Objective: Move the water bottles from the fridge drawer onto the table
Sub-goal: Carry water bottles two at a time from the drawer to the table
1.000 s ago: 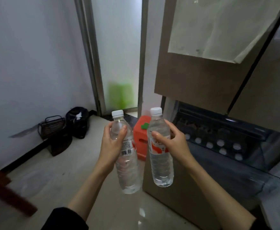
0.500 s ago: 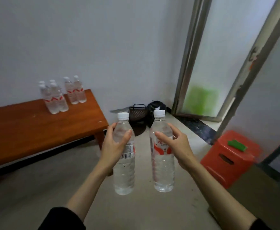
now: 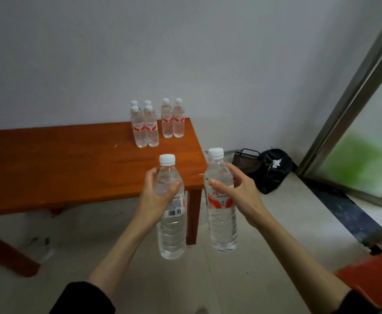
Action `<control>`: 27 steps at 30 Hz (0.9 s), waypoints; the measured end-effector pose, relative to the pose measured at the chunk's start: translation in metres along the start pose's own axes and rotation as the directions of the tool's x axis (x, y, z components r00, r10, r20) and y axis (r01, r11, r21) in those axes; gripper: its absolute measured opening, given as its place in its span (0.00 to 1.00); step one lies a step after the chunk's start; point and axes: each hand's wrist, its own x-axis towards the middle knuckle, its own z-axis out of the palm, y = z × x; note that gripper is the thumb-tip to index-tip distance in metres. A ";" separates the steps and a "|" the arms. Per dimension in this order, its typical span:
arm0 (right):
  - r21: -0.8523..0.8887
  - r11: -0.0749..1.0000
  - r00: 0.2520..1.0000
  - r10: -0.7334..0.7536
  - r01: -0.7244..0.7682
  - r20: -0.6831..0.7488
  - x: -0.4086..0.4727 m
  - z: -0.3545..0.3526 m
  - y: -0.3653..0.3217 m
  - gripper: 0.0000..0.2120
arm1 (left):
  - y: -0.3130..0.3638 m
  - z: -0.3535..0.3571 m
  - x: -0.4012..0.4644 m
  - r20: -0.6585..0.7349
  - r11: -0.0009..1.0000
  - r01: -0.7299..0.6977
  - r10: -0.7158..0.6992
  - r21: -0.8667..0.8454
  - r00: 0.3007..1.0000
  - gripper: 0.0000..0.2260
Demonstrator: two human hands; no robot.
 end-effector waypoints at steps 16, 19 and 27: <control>-0.219 0.975 0.997 -0.011 0.028 0.077 0.262 0.015 0.032 0.33 | -0.030 0.020 0.233 -0.051 0.987 0.128 -0.123 0.101 0.991 0.34; -0.234 0.972 0.998 0.009 0.006 0.067 0.306 0.019 0.041 0.33 | -0.038 0.023 0.275 -0.033 0.985 0.133 -0.130 0.113 0.991 0.35; -0.271 0.959 0.993 0.105 -0.086 0.056 0.420 0.041 0.079 0.35 | -0.071 0.033 0.403 0.025 0.967 0.158 -0.166 0.199 0.986 0.36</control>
